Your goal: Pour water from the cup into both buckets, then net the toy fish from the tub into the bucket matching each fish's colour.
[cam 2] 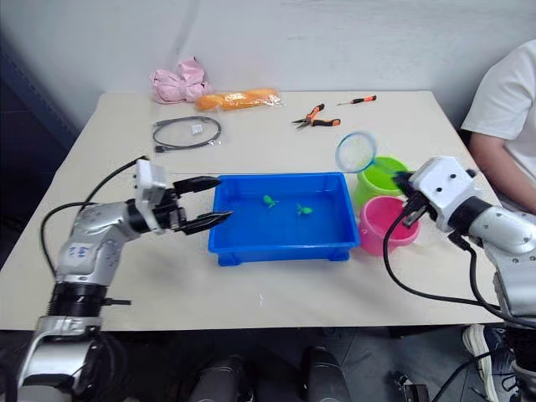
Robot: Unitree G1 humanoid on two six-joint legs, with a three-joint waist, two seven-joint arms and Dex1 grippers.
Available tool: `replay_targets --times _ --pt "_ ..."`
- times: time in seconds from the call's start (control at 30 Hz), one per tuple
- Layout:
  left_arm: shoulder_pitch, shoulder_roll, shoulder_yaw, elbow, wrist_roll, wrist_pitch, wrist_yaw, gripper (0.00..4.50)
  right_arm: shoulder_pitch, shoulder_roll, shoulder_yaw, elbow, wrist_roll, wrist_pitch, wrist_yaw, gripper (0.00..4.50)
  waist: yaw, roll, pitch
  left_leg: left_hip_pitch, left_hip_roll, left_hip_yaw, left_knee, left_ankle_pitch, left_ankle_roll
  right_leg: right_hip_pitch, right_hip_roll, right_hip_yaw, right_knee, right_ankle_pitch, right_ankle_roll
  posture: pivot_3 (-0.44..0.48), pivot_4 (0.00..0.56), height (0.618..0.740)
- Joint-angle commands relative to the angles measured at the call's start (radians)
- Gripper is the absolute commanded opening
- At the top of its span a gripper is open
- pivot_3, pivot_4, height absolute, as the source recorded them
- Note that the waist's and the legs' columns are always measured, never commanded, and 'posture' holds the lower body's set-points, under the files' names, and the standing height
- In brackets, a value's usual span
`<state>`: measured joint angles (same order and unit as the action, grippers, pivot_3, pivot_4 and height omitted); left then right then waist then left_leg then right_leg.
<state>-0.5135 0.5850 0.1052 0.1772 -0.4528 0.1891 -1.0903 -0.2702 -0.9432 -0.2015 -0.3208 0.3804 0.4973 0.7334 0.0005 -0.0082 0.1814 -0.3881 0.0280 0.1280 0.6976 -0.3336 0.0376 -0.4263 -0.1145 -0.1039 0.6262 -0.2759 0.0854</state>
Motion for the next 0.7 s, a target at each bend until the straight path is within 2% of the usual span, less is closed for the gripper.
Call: replay_targets --times 0.03,0.17,0.27,0.33,0.5,0.7 --pt "0.011 0.022 0.038 -0.045 -0.019 -0.010 -0.002 4.44 -0.043 -0.010 -0.009 -0.160 0.283 0.376 0.016 0.00 0.005 0.000 0.000 -0.001 0.000 -0.002 0.001 0.000 0.000 0.000 -0.001 -0.001 -0.001 0.000 0.000 0.000 0.150 0.740" --pt "0.031 0.023 0.043 -0.075 -0.020 -0.001 0.010 4.44 -0.110 0.068 0.006 -0.204 0.482 0.759 -0.111 0.00 0.006 0.000 0.000 -0.002 -0.001 -0.005 0.001 0.000 0.000 0.001 -0.003 -0.002 -0.002 0.000 -0.001 0.000 0.150 0.740" --pt "0.043 0.020 0.043 -0.104 -0.019 0.007 0.024 4.44 -0.142 0.105 0.061 -0.209 0.491 0.938 -0.195 0.00 0.000 0.000 0.000 -0.002 -0.001 -0.005 0.000 -0.001 0.000 0.001 -0.003 -0.002 -0.003 0.000 -0.001 0.000 0.150 0.740" --pt "0.046 0.020 0.044 -0.119 -0.021 0.015 0.031 4.44 -0.180 0.162 0.044 -0.185 0.480 1.029 -0.258 0.00 -0.002 0.000 0.000 -0.002 -0.001 -0.005 0.000 -0.001 0.000 0.000 -0.003 -0.002 -0.002 0.000 -0.002 0.000 0.150 0.740" --pt "0.049 0.022 0.041 -0.138 -0.022 0.033 0.041 4.44 -0.287 0.235 0.069 -0.121 0.450 1.117 -0.344 0.00 -0.004 0.000 0.000 -0.003 -0.001 -0.004 0.000 -0.001 -0.001 -0.001 -0.002 -0.002 -0.001 0.000 -0.002 0.000 0.150 0.740" --pt "0.044 0.017 0.035 -0.154 -0.022 0.045 0.051 4.44 -0.402 0.251 0.115 0.025 0.421 1.117 -0.387 0.00 -0.005 0.000 0.000 -0.003 -0.001 -0.002 0.000 -0.001 -0.001 -0.002 -0.001 -0.002 0.001 0.000 -0.002 0.000 0.150 0.740"
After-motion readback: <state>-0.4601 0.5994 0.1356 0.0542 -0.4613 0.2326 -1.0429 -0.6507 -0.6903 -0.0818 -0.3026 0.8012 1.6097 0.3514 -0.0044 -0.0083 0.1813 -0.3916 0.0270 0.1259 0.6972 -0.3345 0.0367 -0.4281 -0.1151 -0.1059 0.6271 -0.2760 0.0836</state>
